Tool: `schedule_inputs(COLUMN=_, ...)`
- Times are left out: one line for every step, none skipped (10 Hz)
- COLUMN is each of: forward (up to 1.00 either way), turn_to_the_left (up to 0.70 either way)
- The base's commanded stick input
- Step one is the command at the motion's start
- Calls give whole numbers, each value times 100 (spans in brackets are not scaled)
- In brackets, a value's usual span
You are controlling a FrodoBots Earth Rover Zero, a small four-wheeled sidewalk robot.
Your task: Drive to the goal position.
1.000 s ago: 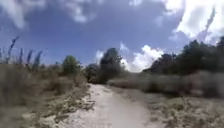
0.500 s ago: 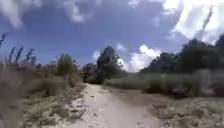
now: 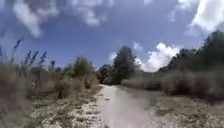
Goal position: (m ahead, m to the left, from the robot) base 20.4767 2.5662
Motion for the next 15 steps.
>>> schedule_inputs(forward=100, turn_to_the_left=0)
schedule_inputs(forward=100, turn_to_the_left=0)
schedule_inputs(forward=100, turn_to_the_left=0)
schedule_inputs(forward=100, turn_to_the_left=0)
schedule_inputs(forward=100, turn_to_the_left=0)
schedule_inputs(forward=100, turn_to_the_left=0)
schedule_inputs(forward=100, turn_to_the_left=0)
schedule_inputs(forward=100, turn_to_the_left=0)
schedule_inputs(forward=100, turn_to_the_left=0)
schedule_inputs(forward=100, turn_to_the_left=0)
schedule_inputs(forward=100, turn_to_the_left=0)
schedule_inputs(forward=100, turn_to_the_left=0)
schedule_inputs(forward=100, turn_to_the_left=0)
schedule_inputs(forward=100, turn_to_the_left=0)
schedule_inputs(forward=100, turn_to_the_left=0)
